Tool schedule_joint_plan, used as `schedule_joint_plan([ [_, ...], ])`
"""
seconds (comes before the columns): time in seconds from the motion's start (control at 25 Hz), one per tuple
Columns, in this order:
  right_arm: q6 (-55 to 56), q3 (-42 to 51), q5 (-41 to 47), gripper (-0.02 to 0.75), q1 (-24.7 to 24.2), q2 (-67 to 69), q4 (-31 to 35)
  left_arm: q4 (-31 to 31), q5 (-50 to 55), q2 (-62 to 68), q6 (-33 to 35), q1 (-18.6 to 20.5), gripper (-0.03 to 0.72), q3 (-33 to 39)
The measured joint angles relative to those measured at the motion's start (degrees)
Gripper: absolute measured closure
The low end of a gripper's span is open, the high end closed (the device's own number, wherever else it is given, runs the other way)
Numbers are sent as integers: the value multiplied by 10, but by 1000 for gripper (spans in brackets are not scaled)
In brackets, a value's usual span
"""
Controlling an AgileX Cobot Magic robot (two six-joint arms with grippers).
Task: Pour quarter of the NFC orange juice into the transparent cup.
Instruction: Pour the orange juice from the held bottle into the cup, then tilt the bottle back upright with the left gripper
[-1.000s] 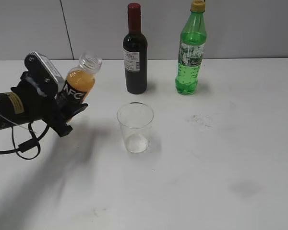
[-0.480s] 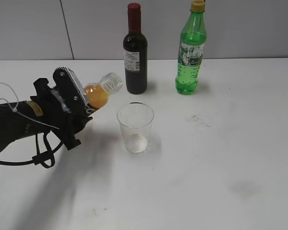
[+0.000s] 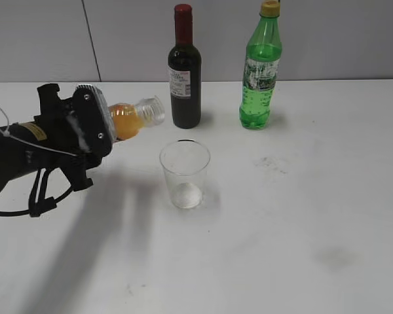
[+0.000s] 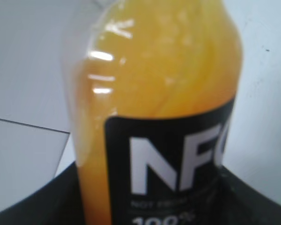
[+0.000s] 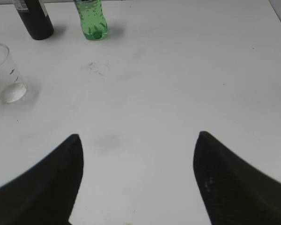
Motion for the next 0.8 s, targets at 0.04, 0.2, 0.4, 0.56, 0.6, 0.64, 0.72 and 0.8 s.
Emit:
schedule_joint_plan([
  [0.04, 0, 0, 0, 176, 0, 0, 0, 0, -1, -1, 22, 0, 217, 0],
  [0.2, 0, 0, 0, 176, 0, 0, 0, -2, -8, -1, 82, -6, 217, 0],
  [0.4, 0, 0, 0, 176, 0, 0, 0, -1, -32, -1, 106, -23, 217, 0],
  [0.56, 0, 0, 0, 176, 0, 0, 0, -7, -33, -1, 131, -24, 217, 0],
  [0.6, 0, 0, 0, 176, 0, 0, 0, -9, -35, -1, 136, -24, 217, 0],
  [0.64, 0, 0, 0, 176, 0, 0, 0, -9, -37, -1, 139, -24, 217, 0],
  [0.72, 0, 0, 0, 176, 0, 0, 0, -10, -40, -1, 150, -24, 217, 0],
  [0.8, 0, 0, 0, 176, 0, 0, 0, -10, -41, -1, 161, -24, 217, 0],
])
